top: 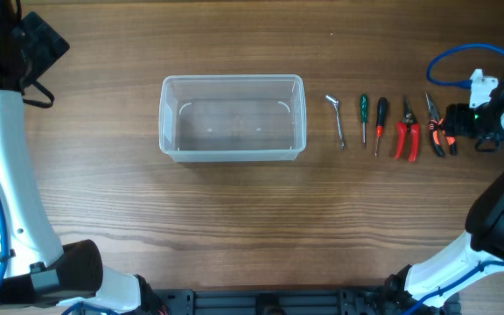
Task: Pack container
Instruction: 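Lower the right gripper onto the orange-black pliers and grasp them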
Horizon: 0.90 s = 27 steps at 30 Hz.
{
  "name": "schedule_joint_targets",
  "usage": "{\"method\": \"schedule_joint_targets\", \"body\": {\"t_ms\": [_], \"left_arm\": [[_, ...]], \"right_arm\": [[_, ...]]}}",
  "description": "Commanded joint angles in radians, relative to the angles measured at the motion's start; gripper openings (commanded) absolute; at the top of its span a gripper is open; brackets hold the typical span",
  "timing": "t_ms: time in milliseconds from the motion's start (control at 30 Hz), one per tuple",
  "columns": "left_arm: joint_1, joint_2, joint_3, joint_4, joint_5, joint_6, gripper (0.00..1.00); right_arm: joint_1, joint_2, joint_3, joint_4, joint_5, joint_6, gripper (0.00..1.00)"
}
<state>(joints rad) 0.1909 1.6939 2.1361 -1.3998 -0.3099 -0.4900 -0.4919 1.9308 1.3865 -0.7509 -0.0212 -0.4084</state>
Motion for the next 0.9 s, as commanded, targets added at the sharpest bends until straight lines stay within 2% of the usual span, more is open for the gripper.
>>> {"method": "schedule_joint_targets", "body": {"t_ms": [0, 167, 367, 700, 867], "left_arm": [[0.004, 0.006, 0.011, -0.005, -0.009, 0.019, 1.0], [0.004, 0.006, 0.011, -0.004, -0.009, 0.019, 1.0], [0.004, 0.006, 0.011, -0.005, -0.009, 0.019, 1.0], [0.004, 0.006, 0.011, -0.004, -0.009, 0.019, 1.0], [0.004, 0.006, 0.011, -0.004, -0.009, 0.019, 1.0]], "right_arm": [[-0.003, 0.047, 0.019, 0.005, 0.041, -0.089, 0.69], [-0.013, 0.073, 0.019, 0.018, 0.032, -0.085, 0.72], [-0.013, 0.098, 0.019, 0.017, 0.006, -0.077, 0.68], [-0.013, 0.11, 0.012, 0.033, 0.006, -0.003, 0.68], [-0.013, 0.111, 0.012, 0.037, 0.006, 0.0, 0.6]]}}
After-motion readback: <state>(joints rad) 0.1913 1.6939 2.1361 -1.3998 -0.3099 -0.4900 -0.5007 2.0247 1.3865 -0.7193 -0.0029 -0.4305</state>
